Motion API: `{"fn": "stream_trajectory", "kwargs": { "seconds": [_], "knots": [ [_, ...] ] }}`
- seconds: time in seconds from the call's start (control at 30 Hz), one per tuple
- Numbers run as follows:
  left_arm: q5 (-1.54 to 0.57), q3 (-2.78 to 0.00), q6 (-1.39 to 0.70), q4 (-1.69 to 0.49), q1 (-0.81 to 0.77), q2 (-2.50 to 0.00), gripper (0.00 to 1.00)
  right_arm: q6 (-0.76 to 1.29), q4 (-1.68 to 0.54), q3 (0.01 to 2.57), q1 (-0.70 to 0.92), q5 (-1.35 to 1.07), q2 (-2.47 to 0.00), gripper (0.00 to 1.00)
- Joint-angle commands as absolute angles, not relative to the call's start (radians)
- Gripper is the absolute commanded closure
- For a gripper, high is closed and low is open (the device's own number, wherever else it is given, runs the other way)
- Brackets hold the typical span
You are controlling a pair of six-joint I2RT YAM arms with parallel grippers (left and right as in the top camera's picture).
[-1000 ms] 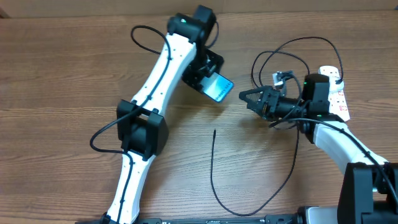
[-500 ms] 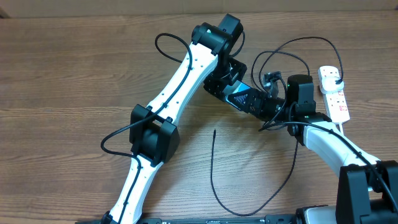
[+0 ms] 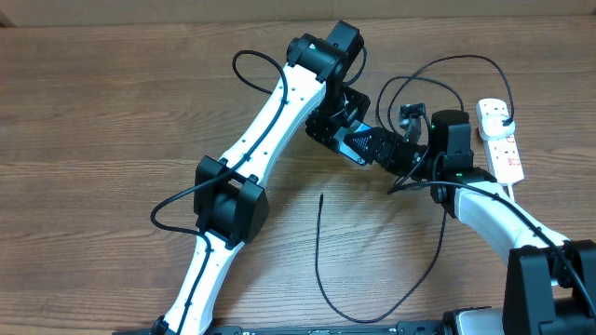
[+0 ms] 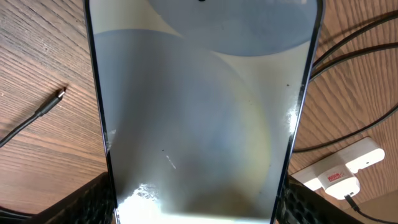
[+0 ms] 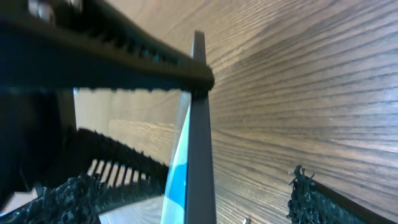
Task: Plug charger to phone and switch on socket
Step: 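Grasp the USB-C plug with the right gripper and bring it toward the phone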
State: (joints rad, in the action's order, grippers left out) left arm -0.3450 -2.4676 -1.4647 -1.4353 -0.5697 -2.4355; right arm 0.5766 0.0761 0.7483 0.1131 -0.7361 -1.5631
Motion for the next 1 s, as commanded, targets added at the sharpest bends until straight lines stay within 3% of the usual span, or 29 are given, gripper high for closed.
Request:
{"fn": "stream_trajectory", "kwargs": {
  "seconds": [0.0, 0.53, 0.67, 0.83, 0.97],
  "knots": [
    [-0.381, -2.497, -1.482, -1.435, -0.570, -2.422, 0.96, 0.668, 0.102, 0.767, 0.116, -0.691, -1.563, 0.00],
    [-0.398, -2.497, -1.508, -1.406, -0.597, -2.422, 0.96, 0.707, 0.126, 0.767, 0.117, -0.673, -1.563, 0.00],
    [-0.405, -2.497, -1.508, -1.401, -0.598, -2.422, 0.96, 0.707, 0.126, 0.767, 0.117, -0.673, -1.563, 0.17],
    [-0.409, -2.497, -1.508, -1.401, -0.598, -2.422, 0.95, 0.707, 0.126, 0.767, 0.117, -0.674, -1.563, 0.20],
    [-0.411, -2.497, -1.508, -1.401, -0.598, -2.422, 0.96, 0.707, 0.126, 0.767, 0.117, -0.674, -1.563, 0.31]
  ]
}}
